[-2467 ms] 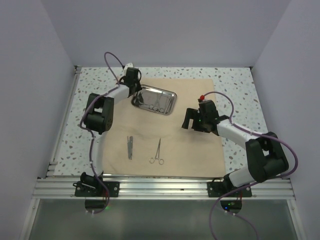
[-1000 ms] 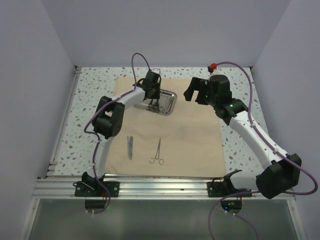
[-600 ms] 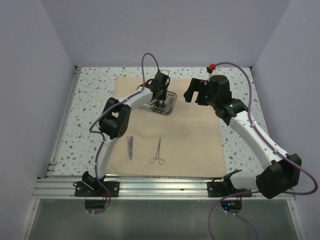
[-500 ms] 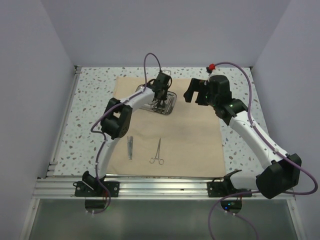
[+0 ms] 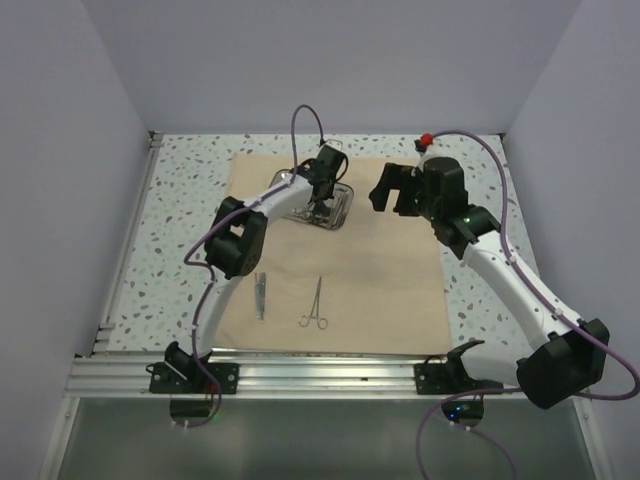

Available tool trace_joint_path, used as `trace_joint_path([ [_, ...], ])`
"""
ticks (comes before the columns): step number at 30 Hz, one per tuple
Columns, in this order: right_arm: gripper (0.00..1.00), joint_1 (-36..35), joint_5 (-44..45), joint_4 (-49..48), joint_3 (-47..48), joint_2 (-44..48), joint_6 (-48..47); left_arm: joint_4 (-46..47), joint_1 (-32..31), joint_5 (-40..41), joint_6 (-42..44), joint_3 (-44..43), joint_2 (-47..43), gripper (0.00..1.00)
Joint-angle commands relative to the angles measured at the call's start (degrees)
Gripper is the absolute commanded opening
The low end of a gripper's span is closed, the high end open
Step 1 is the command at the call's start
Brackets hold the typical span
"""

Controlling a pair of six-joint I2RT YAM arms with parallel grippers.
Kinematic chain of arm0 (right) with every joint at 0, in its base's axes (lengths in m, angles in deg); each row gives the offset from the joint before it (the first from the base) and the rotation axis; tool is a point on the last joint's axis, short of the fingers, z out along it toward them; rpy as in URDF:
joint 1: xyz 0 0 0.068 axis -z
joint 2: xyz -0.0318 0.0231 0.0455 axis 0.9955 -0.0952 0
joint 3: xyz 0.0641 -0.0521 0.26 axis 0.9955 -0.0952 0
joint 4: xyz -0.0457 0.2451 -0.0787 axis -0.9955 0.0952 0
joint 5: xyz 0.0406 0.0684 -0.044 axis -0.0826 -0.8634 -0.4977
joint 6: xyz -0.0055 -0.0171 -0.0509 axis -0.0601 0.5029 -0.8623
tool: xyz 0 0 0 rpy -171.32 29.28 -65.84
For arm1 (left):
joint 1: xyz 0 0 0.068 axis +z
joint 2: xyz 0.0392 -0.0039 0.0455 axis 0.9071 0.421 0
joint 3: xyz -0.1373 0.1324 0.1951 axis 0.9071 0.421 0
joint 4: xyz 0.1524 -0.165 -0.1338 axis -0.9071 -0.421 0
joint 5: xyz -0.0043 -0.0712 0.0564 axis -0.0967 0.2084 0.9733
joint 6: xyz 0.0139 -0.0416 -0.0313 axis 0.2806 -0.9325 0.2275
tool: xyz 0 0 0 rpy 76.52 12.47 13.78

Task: Open and lay out the surgical kit
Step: Pick up the medical item from the container, then place the medical item in the surgical kit.

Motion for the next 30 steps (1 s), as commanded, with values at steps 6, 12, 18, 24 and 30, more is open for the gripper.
trace_joint_path([
  [6, 0.98, -0.2, -1.7, -3.8, -1.6, 1.0, -0.7, -3.0, 1.2, 7.6, 3.1, -2.7, -6.3, 0.0],
  [12, 0.98, -0.2, -1.7, -4.5, -2.0, 1.0, -0.6, -2.4, 1.3, 8.6, 4.3, -3.2, -11.0, 0.0],
  [18, 0.98, -0.1, -2.8, -4.8, -2.1, 0.6, -0.4, -5.5, 0.3, 8.3, 1.7, 1.0, -18.6, 0.0],
  [24, 0.98, -0.2, -2.8, -5.1, -1.7, -1.1, -1.0, -4.5, -4.0, 8.4, -6.4, 22.7, -32.6, 0.0],
  [30, 0.98, 0.1, -2.0, -4.3, -0.2, -4.3, -1.4, -2.7, -13.9, 12.7, -16.7, 41.7, -45.0, 0.0],
])
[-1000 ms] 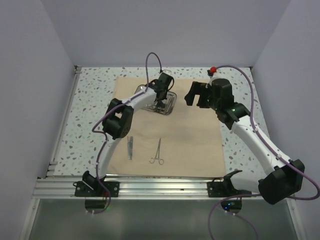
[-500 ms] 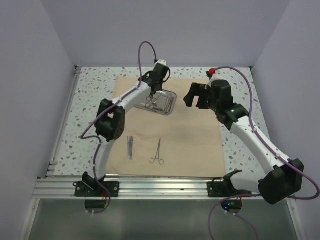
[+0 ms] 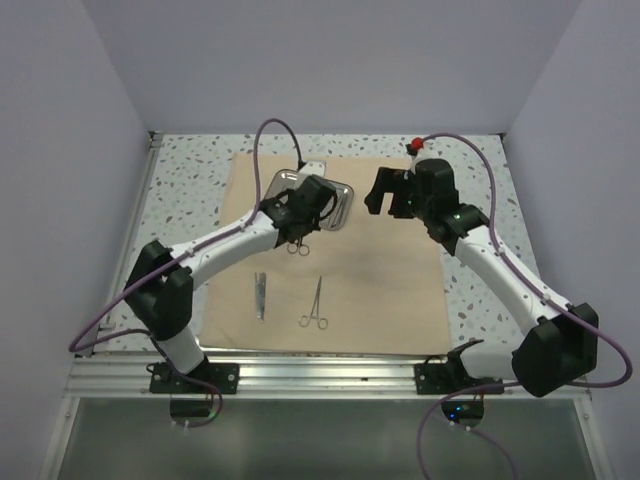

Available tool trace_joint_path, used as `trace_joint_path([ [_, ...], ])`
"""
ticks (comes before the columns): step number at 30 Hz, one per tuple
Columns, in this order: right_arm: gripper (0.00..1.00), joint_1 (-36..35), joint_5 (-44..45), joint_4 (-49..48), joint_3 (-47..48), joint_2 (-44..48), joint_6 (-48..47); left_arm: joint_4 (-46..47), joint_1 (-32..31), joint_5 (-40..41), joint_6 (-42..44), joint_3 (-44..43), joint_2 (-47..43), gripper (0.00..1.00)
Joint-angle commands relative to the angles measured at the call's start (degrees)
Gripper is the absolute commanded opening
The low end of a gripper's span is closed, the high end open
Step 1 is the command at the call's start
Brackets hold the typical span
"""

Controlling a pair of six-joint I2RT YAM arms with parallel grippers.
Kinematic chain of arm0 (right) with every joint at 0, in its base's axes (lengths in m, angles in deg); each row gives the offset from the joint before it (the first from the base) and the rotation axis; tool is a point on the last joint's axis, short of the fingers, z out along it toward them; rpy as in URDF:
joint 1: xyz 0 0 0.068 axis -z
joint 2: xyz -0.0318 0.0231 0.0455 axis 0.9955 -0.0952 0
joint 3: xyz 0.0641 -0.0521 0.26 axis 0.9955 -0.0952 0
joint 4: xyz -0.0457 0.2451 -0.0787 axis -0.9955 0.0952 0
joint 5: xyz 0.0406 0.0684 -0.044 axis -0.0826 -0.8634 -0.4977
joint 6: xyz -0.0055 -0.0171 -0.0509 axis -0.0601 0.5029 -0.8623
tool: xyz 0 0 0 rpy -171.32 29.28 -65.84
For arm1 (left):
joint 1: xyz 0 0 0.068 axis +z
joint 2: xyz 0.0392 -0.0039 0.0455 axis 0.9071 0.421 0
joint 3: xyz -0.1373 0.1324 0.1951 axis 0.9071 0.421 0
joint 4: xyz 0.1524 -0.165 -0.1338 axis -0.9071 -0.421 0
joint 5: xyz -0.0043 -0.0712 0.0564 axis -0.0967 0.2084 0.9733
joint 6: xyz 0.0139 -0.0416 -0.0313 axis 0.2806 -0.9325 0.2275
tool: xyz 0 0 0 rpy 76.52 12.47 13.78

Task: Open and lay out the surgical kit
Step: Place the medical item in the surgical kit.

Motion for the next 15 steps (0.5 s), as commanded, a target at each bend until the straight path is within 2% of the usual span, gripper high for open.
trace_joint_path([
  [1, 0.98, 0.1, -0.4, -1.6, 1.6, -1.5, -0.9, 1.8, -6.7, 3.4, -10.3, 8.7, -7.0, 0.0],
  [5, 0.98, 0.2, -0.4, -1.2, 1.2, -1.3, -0.9, 4.9, -14.3, 5.5, -17.4, 17.7, -10.9, 0.0],
  [9, 0.98, 0.2, 1.4, -0.9, 0.3, 0.3, -1.1, 6.4, -20.7, 9.3, -25.0, 21.9, -9.6, 0.0],
  [15, 0.99, 0.2, 1.7, -0.4, 0.1, 0.8, -1.4, 9.1, -23.0, 10.6, -30.5, 24.1, -4.4, 0.0],
])
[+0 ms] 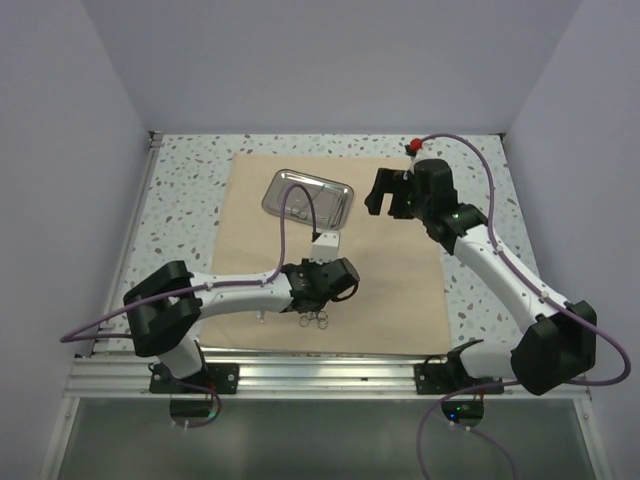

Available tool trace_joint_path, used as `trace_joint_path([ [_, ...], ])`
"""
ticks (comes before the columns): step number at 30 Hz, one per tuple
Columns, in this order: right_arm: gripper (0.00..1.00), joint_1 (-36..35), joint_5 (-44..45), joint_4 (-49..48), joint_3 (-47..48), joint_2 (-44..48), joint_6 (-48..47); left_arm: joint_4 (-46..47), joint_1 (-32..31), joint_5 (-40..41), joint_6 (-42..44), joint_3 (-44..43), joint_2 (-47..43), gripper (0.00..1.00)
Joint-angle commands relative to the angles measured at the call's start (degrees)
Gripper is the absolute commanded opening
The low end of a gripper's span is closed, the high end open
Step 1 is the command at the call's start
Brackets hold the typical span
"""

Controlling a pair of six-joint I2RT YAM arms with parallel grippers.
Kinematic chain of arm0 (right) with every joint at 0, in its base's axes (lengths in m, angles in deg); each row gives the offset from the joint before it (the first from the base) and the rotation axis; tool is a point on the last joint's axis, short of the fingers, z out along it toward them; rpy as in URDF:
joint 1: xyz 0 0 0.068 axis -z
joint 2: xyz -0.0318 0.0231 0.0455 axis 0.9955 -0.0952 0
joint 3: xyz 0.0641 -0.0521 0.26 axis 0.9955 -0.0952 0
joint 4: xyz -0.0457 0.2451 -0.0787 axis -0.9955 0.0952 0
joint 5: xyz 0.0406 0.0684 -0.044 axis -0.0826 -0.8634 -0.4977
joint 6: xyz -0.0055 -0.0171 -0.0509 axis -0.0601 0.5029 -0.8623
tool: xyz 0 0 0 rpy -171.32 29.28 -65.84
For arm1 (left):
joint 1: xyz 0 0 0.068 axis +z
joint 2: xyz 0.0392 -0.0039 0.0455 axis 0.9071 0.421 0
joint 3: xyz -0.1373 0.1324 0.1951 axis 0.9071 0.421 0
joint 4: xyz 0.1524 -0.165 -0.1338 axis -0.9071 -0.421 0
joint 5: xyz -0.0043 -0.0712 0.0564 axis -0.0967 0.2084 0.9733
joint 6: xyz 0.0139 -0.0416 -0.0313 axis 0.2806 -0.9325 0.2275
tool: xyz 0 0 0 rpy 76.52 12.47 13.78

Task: Open and lay out the surgical kit
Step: Place the medical item in the surgical kit.

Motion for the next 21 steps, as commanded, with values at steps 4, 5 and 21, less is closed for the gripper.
trace_joint_path([
  [4, 0.98, 0.3, 2.6, -0.7, 0.0, 1.9, -1.5, 4.8, -0.6, 2.5, -6.3, 0.9, 2.4, 0.54],
  [5, 0.98, 0.3, 3.0, -0.6, 0.0, 1.8, -1.6, 4.4, -0.6, 2.6, -6.3, 0.7, 2.3, 0.59],
  [21, 0.98, 0.8, 1.3, -1.9, 0.4, -0.6, -1.6, 18.7, 21.9, -3.5, 28.2, -11.2, 4.4, 0.69],
])
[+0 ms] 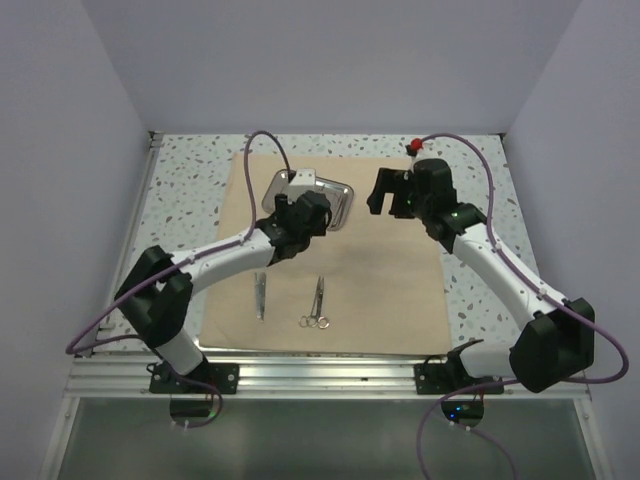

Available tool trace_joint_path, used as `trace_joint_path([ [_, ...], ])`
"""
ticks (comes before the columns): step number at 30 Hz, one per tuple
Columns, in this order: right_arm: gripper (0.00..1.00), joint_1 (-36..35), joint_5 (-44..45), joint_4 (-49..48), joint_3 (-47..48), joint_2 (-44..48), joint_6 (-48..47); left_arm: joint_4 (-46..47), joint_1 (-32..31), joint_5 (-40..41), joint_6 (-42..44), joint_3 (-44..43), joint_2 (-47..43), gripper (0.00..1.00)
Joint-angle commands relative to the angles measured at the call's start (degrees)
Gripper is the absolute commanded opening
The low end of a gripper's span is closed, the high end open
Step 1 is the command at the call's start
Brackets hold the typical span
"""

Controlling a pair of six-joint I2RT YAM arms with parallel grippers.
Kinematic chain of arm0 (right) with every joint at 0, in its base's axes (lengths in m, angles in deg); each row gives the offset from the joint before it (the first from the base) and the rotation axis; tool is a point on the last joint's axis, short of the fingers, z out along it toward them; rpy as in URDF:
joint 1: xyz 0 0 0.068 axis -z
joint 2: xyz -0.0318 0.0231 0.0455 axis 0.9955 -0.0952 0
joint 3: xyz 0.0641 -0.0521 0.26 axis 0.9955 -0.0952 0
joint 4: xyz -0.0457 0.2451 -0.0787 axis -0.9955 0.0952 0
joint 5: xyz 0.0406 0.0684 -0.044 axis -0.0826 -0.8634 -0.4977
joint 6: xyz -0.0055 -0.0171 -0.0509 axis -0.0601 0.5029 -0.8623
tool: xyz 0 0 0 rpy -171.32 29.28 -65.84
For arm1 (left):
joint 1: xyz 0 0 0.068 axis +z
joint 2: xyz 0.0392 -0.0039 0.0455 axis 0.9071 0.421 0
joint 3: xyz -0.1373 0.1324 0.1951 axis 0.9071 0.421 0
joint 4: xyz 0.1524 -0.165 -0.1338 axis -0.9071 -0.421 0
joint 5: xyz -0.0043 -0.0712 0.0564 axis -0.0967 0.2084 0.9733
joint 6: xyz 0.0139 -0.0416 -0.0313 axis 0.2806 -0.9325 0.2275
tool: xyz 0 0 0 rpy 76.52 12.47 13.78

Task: Open and lay out the surgical kit
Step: Place the medical item in the surgical kit, then pick up the medical item from the container.

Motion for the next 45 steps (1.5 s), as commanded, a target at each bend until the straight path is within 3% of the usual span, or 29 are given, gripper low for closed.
trace_joint_path([
  [1, 0.99, 0.4, -0.2, -1.8, 0.3, -0.1, -1.1, 9.3, 5.9, -7.5, 15.7, -6.5, 8.8, 0.68],
  [4, 0.98, 0.7, 0.3, -1.4, 0.2, 0.6, -1.6, 8.4, 9.4, -11.3, 20.1, -16.9, 17.6, 0.65],
  [10, 0.98, 1.4, 0.5, -1.3, -0.1, 1.4, -1.7, 6.1, 13.9, -17.7, 24.4, -28.9, 30.2, 0.63],
  [16, 0.99, 1.8, 0.2, -1.6, 0.0, 0.7, -1.8, 8.4, 18.0, -25.7, 25.6, -32.8, 35.1, 0.6],
  [22, 0.98, 1.9, -0.1, -2.0, 0.3, -0.6, -1.9, 10.1, 18.9, -28.7, 27.9, -38.5, 39.6, 0.6],
  [28, 0.98, 2.1, 0.4, -2.0, 0.9, -2.2, -2.2, 5.7, 19.0, -32.8, 27.8, -48.0, 46.7, 0.6],
  [36, 0.98, 2.6, -0.2, -2.3, 1.2, -4.0, -1.9, 6.8, 19.0, -30.5, 28.6, -43.7, 45.3, 0.54],
  [45, 0.99, 2.5, -0.5, -2.3, 1.3, -4.5, -1.7, 0.1, 19.1, -28.5, 32.9, -47.3, 47.5, 0.45],
])
